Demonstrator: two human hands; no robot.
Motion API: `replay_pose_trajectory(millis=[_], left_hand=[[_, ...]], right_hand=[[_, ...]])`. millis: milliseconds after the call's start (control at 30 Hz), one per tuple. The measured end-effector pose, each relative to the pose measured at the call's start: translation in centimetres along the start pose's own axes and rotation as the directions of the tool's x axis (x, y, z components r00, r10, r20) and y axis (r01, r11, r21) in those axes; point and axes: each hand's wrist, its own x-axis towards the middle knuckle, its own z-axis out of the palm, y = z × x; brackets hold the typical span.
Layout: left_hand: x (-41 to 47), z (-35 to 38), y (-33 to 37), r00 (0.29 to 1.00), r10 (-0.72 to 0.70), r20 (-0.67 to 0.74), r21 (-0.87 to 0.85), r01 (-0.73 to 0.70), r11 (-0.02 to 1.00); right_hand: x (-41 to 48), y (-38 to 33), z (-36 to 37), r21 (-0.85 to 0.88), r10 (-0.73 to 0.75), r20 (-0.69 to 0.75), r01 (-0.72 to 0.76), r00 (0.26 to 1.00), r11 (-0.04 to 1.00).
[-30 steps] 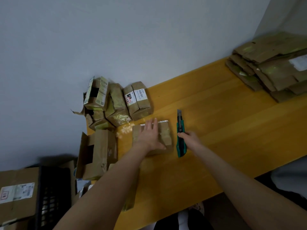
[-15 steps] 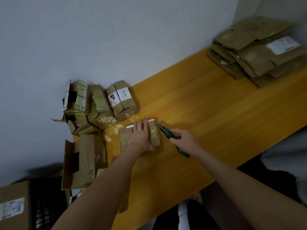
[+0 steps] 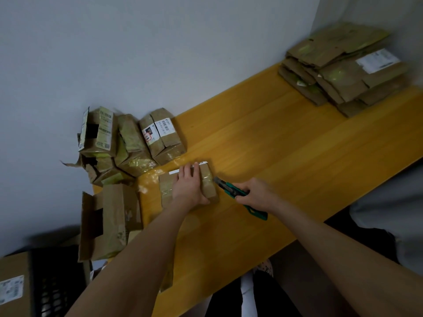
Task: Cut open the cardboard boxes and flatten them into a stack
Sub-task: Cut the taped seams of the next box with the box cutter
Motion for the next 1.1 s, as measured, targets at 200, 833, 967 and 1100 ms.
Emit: replay_pose_trajectory(millis=[200, 833, 967, 1100], left_hand=[[0.1, 0.0, -0.1, 1.0, 0.004, 0.0, 0.004, -0.004, 1.0], [-0.1, 0.6, -4.5, 0.939, -0.317, 0.135, -0.234, 0.341, 0.911], [-0.5, 1.1, -3.5, 0.936, -0.332, 0.113, -0.233, 0.35, 0.907], [-0.8, 1.4, -3.6, 0.955, -0.255, 0.149, -0.443, 0.295, 0.846]], right_hand=[[-0.3, -0.1, -1.4, -0.068, -0.028, 0.083, 0.034, 0.996, 0.997], [6.9, -1.6, 3.2, 0.145, 0.36, -0.163, -0.339, 0.918, 0.93], [6.7, -2.4, 2.1, 0.004, 0.315, -0.26, -0.325, 0.913, 0.946], [6.0, -4.8, 3.0, -0.119, 0.248, -0.17, -0.27, 0.954, 0.956]])
